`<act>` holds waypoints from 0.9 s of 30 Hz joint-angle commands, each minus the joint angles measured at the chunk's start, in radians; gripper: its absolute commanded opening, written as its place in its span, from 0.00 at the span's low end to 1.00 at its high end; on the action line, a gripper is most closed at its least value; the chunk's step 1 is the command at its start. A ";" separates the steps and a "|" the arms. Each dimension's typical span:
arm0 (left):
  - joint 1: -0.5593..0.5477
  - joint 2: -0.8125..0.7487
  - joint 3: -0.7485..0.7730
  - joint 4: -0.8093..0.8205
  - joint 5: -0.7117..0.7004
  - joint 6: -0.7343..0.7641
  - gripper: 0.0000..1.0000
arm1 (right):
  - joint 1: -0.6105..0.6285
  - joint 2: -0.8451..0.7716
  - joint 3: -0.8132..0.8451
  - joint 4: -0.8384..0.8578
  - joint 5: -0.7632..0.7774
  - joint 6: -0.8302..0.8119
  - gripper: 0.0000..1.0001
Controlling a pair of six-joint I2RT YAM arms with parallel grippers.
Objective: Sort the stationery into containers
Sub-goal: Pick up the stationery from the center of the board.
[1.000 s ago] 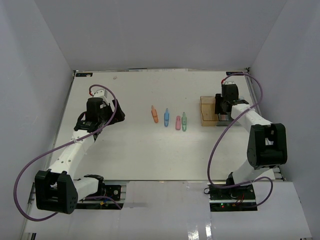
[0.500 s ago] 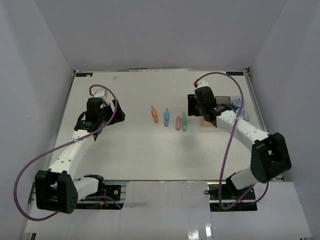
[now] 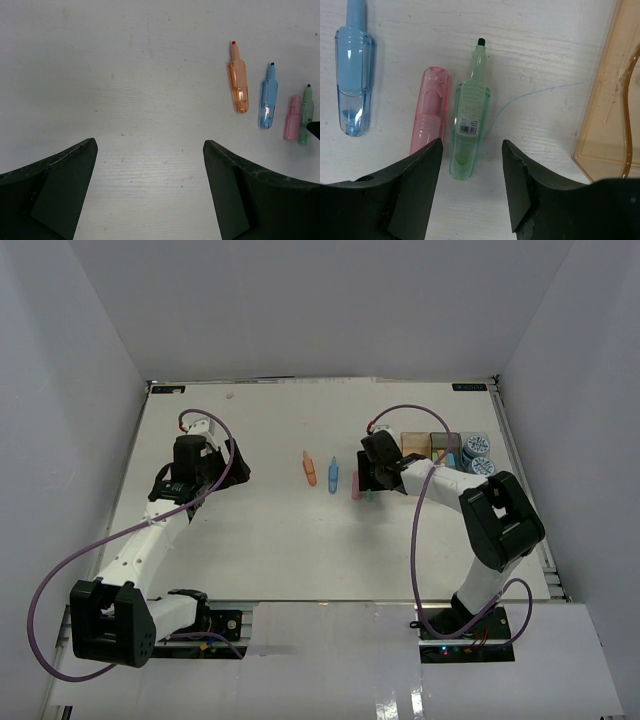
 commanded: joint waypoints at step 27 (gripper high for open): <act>0.005 0.000 -0.001 -0.005 0.005 0.003 0.98 | 0.104 0.152 0.126 0.029 0.058 0.063 0.52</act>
